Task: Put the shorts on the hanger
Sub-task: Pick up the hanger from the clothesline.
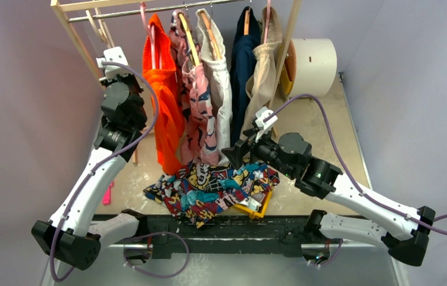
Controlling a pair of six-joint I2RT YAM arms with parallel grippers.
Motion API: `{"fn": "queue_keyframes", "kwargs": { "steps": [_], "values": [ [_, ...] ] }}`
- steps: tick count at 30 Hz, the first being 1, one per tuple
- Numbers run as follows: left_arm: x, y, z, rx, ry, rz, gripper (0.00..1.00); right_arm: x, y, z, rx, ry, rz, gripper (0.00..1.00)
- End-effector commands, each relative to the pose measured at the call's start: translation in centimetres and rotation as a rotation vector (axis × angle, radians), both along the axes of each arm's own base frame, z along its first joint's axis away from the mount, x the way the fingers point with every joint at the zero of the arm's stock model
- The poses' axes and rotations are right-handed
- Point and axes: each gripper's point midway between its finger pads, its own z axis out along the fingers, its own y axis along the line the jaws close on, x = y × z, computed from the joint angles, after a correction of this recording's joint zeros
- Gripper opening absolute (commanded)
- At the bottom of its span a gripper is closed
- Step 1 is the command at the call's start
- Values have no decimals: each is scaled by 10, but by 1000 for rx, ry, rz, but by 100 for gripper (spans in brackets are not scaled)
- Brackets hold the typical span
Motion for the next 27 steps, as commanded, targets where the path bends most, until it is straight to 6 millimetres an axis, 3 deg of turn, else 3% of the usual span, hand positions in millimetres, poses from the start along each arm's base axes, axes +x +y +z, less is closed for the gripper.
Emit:
{"fn": "queue_keyframes", "kwargs": {
  "steps": [1, 19, 27],
  "values": [
    [-10, 6, 37, -33, -179, 10, 0, 5, -5, 34, 48, -62, -30, 99],
    [-8, 10, 30, -46, -321, 42, 0, 4, -11, 28, 10, -43, -43, 99],
    [-20, 11, 31, -49, -337, 23, 0, 5, -11, 30, 10, -54, -44, 99]
  ]
}}
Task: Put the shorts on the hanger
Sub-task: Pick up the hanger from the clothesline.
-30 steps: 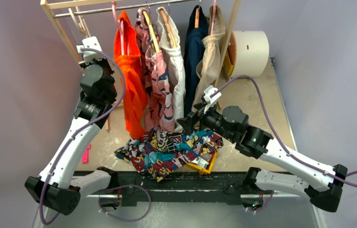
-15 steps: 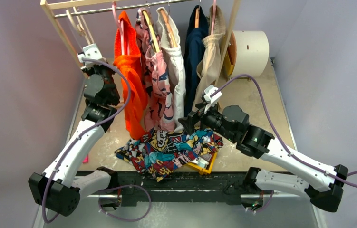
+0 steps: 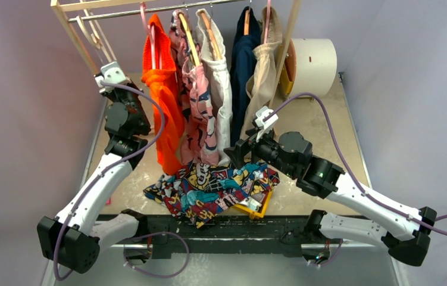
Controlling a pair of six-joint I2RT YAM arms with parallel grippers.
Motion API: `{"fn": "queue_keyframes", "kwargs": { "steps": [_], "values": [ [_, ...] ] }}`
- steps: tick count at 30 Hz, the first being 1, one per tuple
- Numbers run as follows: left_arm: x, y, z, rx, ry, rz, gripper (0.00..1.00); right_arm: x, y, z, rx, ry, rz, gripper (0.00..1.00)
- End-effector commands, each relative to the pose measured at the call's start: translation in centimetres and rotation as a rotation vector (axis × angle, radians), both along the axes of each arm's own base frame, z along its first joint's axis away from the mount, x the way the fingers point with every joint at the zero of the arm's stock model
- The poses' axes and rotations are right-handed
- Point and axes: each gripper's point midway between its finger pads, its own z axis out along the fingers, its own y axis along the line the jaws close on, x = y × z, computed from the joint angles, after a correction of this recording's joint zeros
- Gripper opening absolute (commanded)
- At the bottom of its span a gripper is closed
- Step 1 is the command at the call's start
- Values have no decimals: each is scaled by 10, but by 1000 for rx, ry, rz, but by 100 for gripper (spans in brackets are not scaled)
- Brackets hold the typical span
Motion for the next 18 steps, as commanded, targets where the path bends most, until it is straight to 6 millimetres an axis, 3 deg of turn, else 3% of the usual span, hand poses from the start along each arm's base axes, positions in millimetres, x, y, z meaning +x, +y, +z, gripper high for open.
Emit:
{"fn": "queue_keyframes", "kwargs": {
  "steps": [1, 10, 18],
  "values": [
    [-21, 6, 27, -18, -93, -20, 0, 4, -2, 30, 50, -57, -17, 99],
    [-54, -6, 15, -52, 39, -186, 0, 4, -3, 42, 61, -101, -8, 99],
    [-86, -18, -23, -169, 349, -299, 0, 0, -1, 56, 62, -121, 21, 99]
  ]
}}
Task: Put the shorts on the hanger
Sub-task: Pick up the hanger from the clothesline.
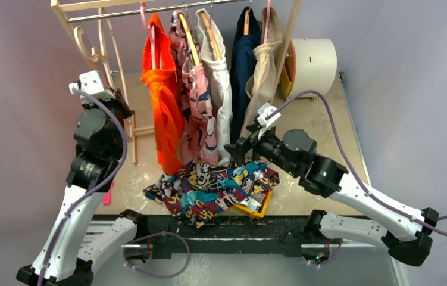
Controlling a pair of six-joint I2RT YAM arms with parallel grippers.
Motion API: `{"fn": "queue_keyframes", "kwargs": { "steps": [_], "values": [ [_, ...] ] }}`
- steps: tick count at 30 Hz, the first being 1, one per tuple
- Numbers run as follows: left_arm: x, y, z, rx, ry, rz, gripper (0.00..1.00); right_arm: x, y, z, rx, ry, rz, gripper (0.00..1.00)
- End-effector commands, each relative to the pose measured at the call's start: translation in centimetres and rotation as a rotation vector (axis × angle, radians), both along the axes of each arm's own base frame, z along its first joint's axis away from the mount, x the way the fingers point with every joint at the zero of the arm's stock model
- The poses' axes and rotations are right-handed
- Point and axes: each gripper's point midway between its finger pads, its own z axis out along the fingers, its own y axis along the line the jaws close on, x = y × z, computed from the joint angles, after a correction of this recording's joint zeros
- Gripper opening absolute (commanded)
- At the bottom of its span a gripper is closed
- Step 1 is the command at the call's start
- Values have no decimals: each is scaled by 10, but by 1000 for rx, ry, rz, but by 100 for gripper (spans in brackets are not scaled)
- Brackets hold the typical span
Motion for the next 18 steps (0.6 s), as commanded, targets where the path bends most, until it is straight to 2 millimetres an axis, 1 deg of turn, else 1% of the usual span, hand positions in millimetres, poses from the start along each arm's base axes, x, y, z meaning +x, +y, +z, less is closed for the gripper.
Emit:
{"fn": "queue_keyframes", "kwargs": {
  "steps": [1, 4, 8, 11, 13, 18],
  "values": [
    [-27, -10, -31, -99, 230, -84, 0, -2, -2, 41, 66, -73, 12, 99],
    [-47, -20, -48, -171, 361, -139, 0, -4, -4, 51, 92, -81, 16, 99],
    [-73, -41, -76, -240, 526, -250, 0, -8, -2, 61, 130, -81, 31, 99],
    [-92, -50, -89, -269, 600, -315, 0, -7, 2, 71, 173, -81, 35, 99],
    [-105, -51, -88, -283, 599, -343, 0, -12, 8, 77, 200, -71, 68, 99],
    [-133, -43, -67, -293, 545, -365, 0, -18, 18, 91, 243, -68, 123, 99]
  ]
}}
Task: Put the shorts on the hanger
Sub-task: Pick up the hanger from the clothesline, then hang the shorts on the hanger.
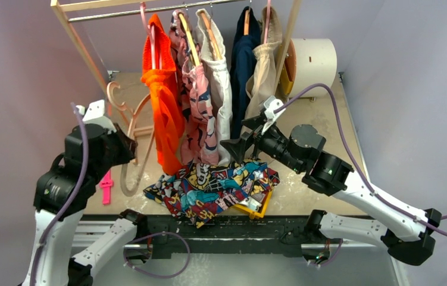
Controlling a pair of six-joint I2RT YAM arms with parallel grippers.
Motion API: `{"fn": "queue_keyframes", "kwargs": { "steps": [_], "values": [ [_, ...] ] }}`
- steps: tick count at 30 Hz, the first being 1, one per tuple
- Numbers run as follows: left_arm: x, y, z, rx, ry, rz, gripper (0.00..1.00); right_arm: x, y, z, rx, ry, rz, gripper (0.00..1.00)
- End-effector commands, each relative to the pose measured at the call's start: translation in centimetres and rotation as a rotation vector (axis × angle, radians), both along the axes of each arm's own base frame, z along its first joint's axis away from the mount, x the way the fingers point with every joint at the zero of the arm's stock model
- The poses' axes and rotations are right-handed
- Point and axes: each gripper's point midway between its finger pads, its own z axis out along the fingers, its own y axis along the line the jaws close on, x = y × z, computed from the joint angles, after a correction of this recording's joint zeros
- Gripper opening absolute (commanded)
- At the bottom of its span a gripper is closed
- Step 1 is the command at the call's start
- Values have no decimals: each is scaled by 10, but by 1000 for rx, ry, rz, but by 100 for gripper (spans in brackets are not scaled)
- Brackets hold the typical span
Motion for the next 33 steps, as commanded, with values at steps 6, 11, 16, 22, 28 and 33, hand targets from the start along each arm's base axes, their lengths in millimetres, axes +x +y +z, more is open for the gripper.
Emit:
{"fn": "queue_keyframes", "kwargs": {
  "steps": [6, 11, 16, 22, 28, 33],
  "values": [
    [-58, 29, 56, -48, -93, 66, 0, -5, 16, 47, 129, -41, 69, 99],
    [-71, 48, 110, -109, -271, 150, 0, -5, 22, 51, 142, -45, 85, 99],
    [-86, 39, 174, -197, -496, 57, 0, -9, 25, 64, 159, -56, 112, 99],
    [-108, -1, 205, -248, -562, -206, 0, -12, 21, 74, 152, -75, 122, 99],
    [-125, -41, 214, -318, -601, -459, 0, -19, 18, 86, 151, -119, 151, 99],
    [-120, -76, 227, -384, -700, -655, 0, -30, 8, 114, 154, -217, 183, 99]
  ]
}}
